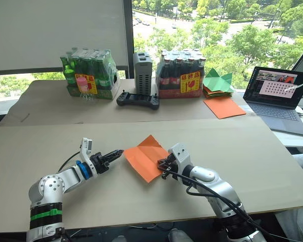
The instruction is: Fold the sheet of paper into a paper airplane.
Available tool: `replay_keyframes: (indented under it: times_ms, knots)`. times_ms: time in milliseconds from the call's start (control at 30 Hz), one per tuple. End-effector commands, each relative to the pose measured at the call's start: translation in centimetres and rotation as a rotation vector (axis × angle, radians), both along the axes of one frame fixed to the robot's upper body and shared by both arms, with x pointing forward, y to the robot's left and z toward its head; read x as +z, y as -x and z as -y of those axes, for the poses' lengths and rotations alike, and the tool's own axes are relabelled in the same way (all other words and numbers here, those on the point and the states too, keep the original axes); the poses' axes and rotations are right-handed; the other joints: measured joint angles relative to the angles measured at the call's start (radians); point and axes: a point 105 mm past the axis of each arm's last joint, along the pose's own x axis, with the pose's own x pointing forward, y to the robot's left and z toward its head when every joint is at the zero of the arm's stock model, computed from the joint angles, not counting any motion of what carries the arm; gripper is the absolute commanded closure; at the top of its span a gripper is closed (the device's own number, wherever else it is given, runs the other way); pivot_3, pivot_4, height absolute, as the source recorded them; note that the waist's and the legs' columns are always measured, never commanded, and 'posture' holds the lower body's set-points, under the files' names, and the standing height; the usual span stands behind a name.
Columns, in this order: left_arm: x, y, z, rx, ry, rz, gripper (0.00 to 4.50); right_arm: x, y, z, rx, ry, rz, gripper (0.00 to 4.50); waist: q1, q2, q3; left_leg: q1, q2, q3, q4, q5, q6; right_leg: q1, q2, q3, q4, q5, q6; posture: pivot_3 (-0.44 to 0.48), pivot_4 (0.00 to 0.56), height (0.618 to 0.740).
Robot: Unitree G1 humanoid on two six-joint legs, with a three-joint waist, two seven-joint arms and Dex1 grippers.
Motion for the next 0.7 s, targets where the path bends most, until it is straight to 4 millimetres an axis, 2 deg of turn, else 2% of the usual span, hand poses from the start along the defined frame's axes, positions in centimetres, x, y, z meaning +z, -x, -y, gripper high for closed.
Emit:
replay_keyframes:
  times_ms: [33,133,267,700]
  knots:
    - [0.9,0.2,-0.3,-0.005,0.013,0.029,3.0,-1.9,0.6,0.4,-0.009,0.043,-0.068,4.5,0.0,0.0,0.0,0.0,0.0,0.0,0.0,0.0,0.0,0.0,0.0,0.0,0.0,0.0,0.0,0.0,0.15,0.74]
    - [1.4,0.7,-0.5,-0.01,0.046,0.034,3.0,-2.0,0.7,0.5,-0.01,0.043,-0.07,4.5,0.0,0.0,0.0,0.0,0.0,0.0,0.0,0.0,0.0,0.0,0.0,0.0,0.0,0.0,0.0,0.0,0.15,0.74]
    - [1.0,0.8,-0.5,-0.009,0.042,0.015,3.0,-2.1,0.8,0.4,-0.008,0.042,-0.072,4.5,0.0,0.0,0.0,0.0,0.0,0.0,0.0,0.0,0.0,0.0,0.0,0.0,0.0,0.0,0.0,0.0,0.15,0.74]
    - [0.6,-0.8,1.0,-0.02,0.044,0.002,3.0,-1.9,0.6,0.4,-0.016,0.037,-0.068,4.5,0.001,0.0,0.0,0.0,0.0,0.0,0.0,0.0,0.0,0.0,0.0,0.0,0.0,0.0,0.0,0.0,0.15,0.74]
